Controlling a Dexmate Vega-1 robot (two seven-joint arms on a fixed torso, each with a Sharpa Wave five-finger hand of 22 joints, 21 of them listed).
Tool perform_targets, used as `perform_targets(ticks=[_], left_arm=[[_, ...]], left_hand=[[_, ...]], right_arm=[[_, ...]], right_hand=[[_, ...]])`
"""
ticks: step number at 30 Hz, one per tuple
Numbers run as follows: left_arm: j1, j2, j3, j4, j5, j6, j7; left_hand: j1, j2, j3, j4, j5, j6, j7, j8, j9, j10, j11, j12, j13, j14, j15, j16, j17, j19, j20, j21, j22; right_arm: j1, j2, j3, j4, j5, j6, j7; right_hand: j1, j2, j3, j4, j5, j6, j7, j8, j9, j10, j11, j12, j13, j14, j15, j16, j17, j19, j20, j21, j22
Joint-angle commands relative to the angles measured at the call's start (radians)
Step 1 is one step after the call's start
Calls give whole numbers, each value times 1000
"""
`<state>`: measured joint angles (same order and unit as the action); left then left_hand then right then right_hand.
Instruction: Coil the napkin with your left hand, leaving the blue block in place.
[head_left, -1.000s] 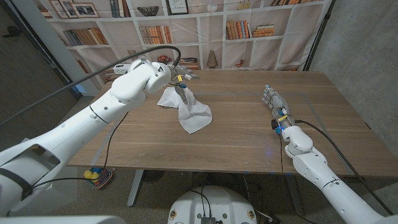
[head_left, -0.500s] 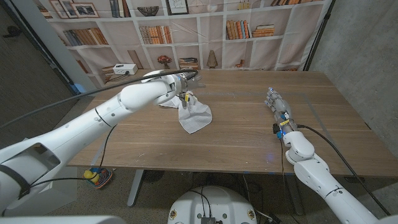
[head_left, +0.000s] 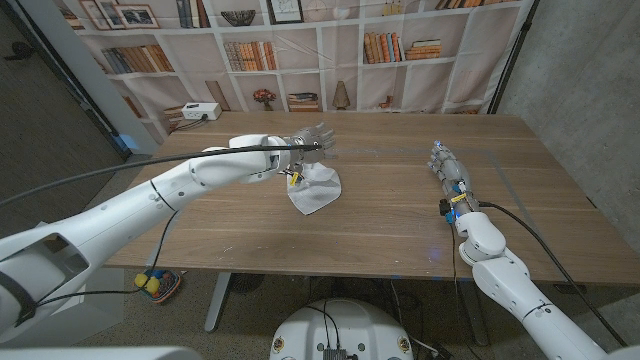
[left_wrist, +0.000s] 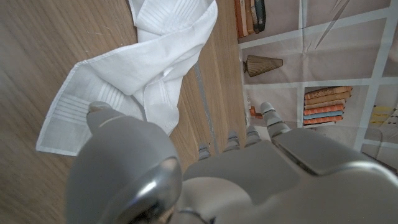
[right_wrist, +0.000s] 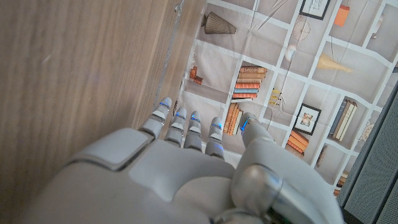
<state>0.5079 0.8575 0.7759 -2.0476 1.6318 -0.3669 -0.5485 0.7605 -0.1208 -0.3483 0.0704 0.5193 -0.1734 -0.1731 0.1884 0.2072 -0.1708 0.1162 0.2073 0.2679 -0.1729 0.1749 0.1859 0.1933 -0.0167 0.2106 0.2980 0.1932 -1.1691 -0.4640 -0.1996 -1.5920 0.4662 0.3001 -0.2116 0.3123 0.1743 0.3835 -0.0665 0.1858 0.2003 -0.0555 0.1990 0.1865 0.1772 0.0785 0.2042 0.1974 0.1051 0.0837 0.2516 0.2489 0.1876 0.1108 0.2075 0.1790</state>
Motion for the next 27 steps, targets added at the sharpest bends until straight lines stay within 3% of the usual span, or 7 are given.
perform_targets(ticks=[1, 8, 15, 19, 23, 25, 27], left_arm=[[5, 15, 18, 44, 11, -99, 62], [3, 18, 49, 72, 67, -110, 80], [-9, 2, 77, 123, 93, -103, 112], [-38, -18, 96, 170, 96, -107, 137], [-62, -42, 113, 214, 87, -99, 156], [-71, -62, 111, 246, 54, -90, 160], [-78, -68, 123, 260, 61, -80, 174]], left_hand=[[-16, -5, -8, 6, -7, -299, 19, -3, 3, -145, 16, 1, 3, -57, 6, 4, 3, -13, -1, -6, 6], [-26, -13, -6, 11, -12, -280, 36, 9, 4, -142, 18, 8, 4, -57, 10, 6, 3, -14, -1, -9, 6], [-28, -18, -2, 12, -14, -309, 83, 2, 3, -146, 23, 12, 5, -58, 14, 8, 3, -10, -1, -12, 5], [-28, -19, -1, 12, -14, -320, 93, 0, 3, -150, 22, 12, 5, -59, 14, 8, 3, -9, -1, -14, 5], [-27, -19, 0, 12, -14, -316, 94, 4, 2, -144, 17, 16, 5, -55, 10, 10, 3, -6, -1, -14, 5], [-28, -14, 3, 13, -13, -301, 91, 12, 1, -122, 0, 27, 6, -41, -2, 15, 3, 7, -2, -12, 5], [-28, 19, 16, 24, -7, -234, 58, 36, -1, -85, -32, 45, 7, -13, -27, 23, 3, 38, -3, -6, 5]], right_arm=[[14, 4, -3, 11, -2, -14, -10], [23, 5, -5, 16, -3, -24, -12], [30, 7, -8, 23, -2, -34, -14], [33, 9, -10, 25, -4, -38, -17], [33, 10, -9, 23, -7, -38, -22], [30, 8, -6, 18, -9, -42, -30], [28, 8, -4, 15, -11, -43, -36]], right_hand=[[4, 0, -1, 6, 2, 9, 0, -2, 2, 5, -2, 2, 5, 8, -5, 6, 2, 6, -6, 5, 3], [4, 0, 0, 7, 2, 9, -1, -3, 2, 3, -3, 2, 5, 10, -5, 7, 2, 6, -6, 4, 3], [5, 0, 1, 8, 2, 10, 0, -3, 2, 6, -2, 2, 5, 9, -4, 7, 3, 6, -6, 4, 3], [6, -1, 2, 8, 2, 10, 0, -3, 2, 6, -2, 2, 5, 9, -4, 7, 3, 6, -6, 4, 3], [6, -1, 2, 8, 2, 10, 1, -3, 2, 7, -1, 3, 5, 10, -4, 7, 3, 7, -6, 5, 3], [6, -1, 2, 8, 2, 10, 1, -3, 2, 8, 0, 3, 5, 10, -4, 7, 3, 7, -5, 5, 3], [6, -2, 2, 9, 2, 10, 1, -3, 2, 9, -1, 3, 5, 10, -4, 7, 3, 8, -5, 5, 3]])
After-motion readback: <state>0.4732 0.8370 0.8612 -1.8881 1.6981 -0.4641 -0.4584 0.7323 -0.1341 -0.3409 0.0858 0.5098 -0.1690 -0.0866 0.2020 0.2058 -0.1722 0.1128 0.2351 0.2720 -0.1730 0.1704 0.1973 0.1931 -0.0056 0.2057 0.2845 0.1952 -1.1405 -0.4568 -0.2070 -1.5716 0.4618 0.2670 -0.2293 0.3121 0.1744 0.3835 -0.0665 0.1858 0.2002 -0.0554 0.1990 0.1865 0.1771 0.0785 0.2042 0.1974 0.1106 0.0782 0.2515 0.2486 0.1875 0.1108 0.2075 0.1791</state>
